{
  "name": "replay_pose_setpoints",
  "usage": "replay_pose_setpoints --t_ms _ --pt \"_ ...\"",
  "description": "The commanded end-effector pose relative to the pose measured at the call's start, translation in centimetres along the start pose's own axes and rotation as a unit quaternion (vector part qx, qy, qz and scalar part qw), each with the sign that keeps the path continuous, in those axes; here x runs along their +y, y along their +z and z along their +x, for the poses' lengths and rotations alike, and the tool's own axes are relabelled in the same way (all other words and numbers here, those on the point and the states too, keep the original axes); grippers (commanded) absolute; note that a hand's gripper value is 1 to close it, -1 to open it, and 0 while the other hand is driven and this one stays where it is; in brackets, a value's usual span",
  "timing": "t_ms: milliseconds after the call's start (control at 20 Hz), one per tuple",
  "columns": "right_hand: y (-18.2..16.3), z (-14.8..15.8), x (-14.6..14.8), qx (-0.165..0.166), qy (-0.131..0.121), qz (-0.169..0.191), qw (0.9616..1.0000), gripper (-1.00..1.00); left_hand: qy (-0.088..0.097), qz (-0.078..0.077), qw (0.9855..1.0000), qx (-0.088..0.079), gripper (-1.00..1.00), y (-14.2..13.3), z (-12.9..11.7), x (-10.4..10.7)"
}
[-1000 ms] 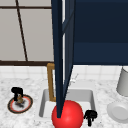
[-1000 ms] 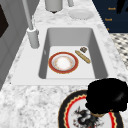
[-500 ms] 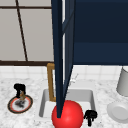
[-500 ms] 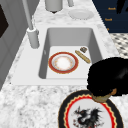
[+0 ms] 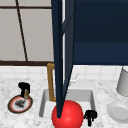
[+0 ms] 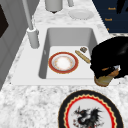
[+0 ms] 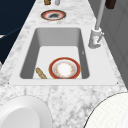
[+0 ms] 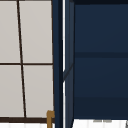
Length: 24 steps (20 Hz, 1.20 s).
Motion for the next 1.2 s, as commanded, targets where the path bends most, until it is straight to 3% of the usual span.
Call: replay_pose_setpoints --t_ms 0,1150 --pt "0.0 0.0 0.0 0.000 0.000 0.000 1.0000 0.00 0.019 -0.015 0.9997 -0.009 1.00 -2.3 0.6 0.5" --pt "0.0 0.0 0.0 0.000 0.000 0.000 1.0000 0.00 0.032 -0.018 0.9993 0.008 1.00 -16.6 2.9 2.9"
